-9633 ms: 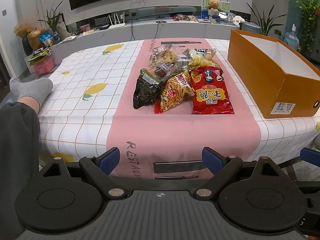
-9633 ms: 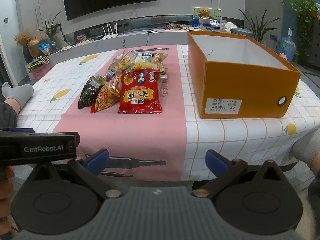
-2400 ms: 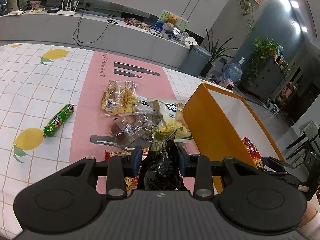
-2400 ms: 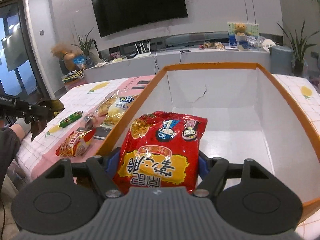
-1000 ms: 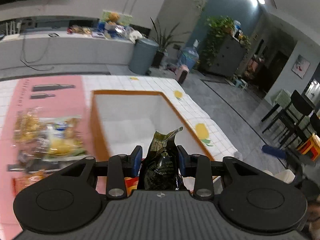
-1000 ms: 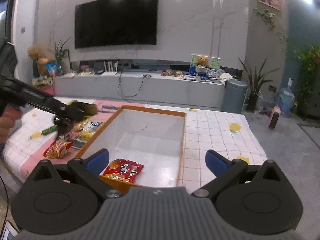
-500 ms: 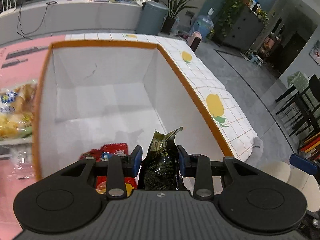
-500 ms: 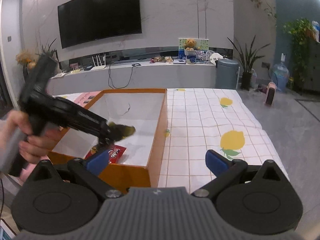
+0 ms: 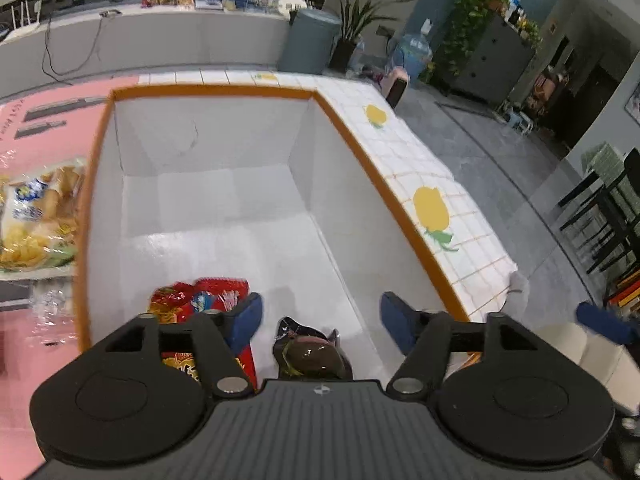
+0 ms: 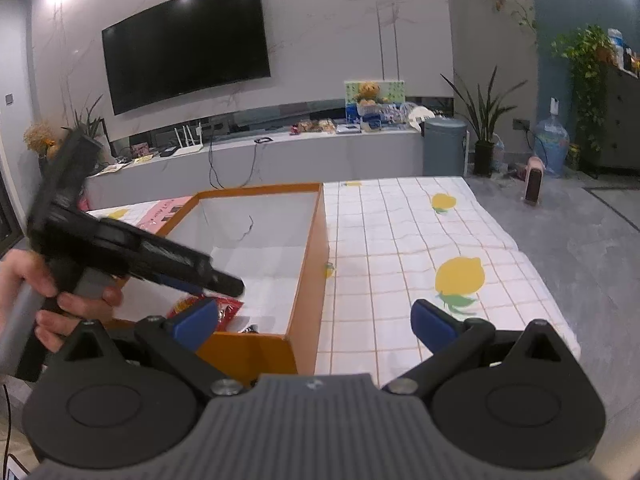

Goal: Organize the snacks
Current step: 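Lower the dark seaweed bag into the orange box and open the left tool, then move both tools back toward the remaining snacks on the pink runner, then grasp the green sausage stick with the left tool while the right tool grasps the orange fries bag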

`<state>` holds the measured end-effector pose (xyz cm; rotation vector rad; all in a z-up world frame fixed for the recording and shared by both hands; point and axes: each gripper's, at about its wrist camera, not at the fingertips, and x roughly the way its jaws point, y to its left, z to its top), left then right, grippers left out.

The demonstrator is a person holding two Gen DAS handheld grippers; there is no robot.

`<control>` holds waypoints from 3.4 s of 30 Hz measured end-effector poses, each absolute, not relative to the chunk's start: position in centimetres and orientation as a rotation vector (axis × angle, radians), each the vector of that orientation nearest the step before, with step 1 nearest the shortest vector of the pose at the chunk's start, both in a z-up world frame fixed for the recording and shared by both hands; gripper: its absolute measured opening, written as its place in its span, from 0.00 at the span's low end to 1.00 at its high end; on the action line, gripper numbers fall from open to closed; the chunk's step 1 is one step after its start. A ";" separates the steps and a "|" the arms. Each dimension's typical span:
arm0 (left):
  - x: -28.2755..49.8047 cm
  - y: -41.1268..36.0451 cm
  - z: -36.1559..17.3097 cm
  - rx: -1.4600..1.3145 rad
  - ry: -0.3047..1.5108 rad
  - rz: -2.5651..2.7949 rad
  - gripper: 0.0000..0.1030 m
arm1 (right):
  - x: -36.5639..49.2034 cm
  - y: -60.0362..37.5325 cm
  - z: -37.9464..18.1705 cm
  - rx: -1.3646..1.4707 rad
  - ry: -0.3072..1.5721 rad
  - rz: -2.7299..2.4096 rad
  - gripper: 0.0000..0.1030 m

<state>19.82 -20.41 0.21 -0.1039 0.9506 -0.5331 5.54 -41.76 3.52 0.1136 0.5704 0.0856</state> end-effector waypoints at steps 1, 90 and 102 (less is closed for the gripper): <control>19.5 -20.0 0.7 -0.109 0.936 -0.525 0.82 | 5.6 -41.7 3.5 0.114 0.571 0.081 0.97; 29.0 16.2 -7.5 -0.013 0.902 -0.249 0.74 | 19.6 -2.8 -10.7 0.046 0.502 0.402 0.66; 28.3 15.2 -7.2 0.051 0.927 -0.123 0.25 | 19.1 -3.1 -10.0 0.014 0.507 0.422 0.55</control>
